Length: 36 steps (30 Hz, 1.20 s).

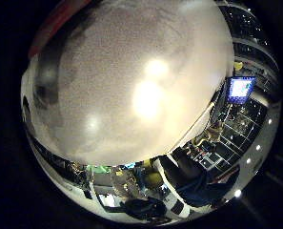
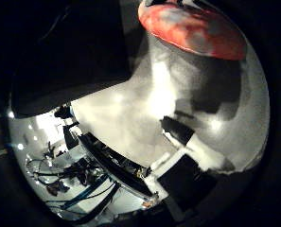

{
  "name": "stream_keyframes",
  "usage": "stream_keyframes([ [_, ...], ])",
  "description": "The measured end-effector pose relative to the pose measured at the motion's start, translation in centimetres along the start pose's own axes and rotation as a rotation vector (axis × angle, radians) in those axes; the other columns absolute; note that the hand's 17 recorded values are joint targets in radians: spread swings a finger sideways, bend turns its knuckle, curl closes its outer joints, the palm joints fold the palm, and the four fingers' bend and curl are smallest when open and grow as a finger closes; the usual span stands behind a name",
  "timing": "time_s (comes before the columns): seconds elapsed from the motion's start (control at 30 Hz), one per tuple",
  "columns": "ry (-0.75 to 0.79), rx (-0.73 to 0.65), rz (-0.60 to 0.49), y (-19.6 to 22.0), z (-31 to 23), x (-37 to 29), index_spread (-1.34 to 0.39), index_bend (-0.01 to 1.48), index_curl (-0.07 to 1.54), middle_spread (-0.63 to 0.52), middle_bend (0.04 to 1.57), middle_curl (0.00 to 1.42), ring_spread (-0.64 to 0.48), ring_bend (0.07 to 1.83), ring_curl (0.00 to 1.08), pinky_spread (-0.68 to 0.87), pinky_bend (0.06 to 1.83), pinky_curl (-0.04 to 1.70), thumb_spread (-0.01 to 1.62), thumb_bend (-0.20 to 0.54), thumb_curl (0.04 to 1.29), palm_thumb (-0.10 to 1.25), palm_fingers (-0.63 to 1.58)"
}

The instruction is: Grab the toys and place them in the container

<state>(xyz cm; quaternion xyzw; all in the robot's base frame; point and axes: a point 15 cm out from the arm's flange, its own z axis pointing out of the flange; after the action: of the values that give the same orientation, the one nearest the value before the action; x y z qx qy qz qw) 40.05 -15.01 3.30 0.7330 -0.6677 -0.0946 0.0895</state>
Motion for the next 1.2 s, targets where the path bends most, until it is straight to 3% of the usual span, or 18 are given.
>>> stream_keyframes([
  [0.07,0.003,0.009,0.001,-0.2,-0.1,0.1,-0.41,0.15,0.26,-0.10,0.32,0.34,-0.10,0.53,0.33,0.14,0.36,0.31,0.96,-0.021,0.37,0.81,0.54],
  [0.13,0.011,0.038,0.006,-0.8,-0.3,0.6,-0.42,0.12,0.23,-0.18,0.40,0.37,-0.22,0.72,0.38,-0.12,0.56,0.34,0.95,-0.019,0.38,0.83,0.84],
  [0.2,0.025,0.080,0.007,-1.6,-0.8,1.2,-0.44,0.17,0.24,-0.25,0.49,0.43,-0.28,0.81,0.44,-0.36,0.71,0.41,0.94,-0.018,0.39,0.86,0.97],
  [0.3,0.045,0.130,0.006,-2.6,-1.7,1.8,-0.47,0.25,0.31,-0.29,0.62,0.50,-0.32,0.90,0.49,-0.47,0.81,0.47,0.92,-0.020,0.39,0.90,1.15],
  [0.37,0.052,0.146,0.005,-2.9,-2.0,2.0,-0.48,0.31,0.35,-0.30,0.68,0.54,-0.32,0.91,0.51,-0.48,0.84,0.49,0.92,-0.021,0.40,0.90,1.18],
  [0.5,0.061,0.170,0.007,-3.2,-2.6,2.2,-0.49,0.56,0.52,-0.28,0.87,0.65,-0.30,1.03,0.58,-0.45,0.98,0.59,0.89,-0.021,0.41,0.94,1.20],
  [0.77,0.110,0.305,0.046,-3.4,-5.5,5.1,-0.41,0.96,0.82,-0.23,1.18,0.82,-0.29,1.24,0.74,-0.33,1.19,0.83,0.85,-0.024,0.43,0.97,1.07],
  [0.97,0.138,0.364,0.076,-1.1,-8.0,6.7,-0.34,1.07,0.90,-0.19,1.26,0.85,-0.29,1.27,0.81,-0.27,1.23,0.97,0.86,-0.025,0.44,0.96,1.05],
  [1.2,0.177,0.442,0.100,1.4,-12.8,6.8,-0.30,1.09,0.93,-0.16,1.33,0.84,-0.30,1.25,0.85,-0.25,1.20,1.07,0.96,-0.011,0.46,0.99,1.06],
])
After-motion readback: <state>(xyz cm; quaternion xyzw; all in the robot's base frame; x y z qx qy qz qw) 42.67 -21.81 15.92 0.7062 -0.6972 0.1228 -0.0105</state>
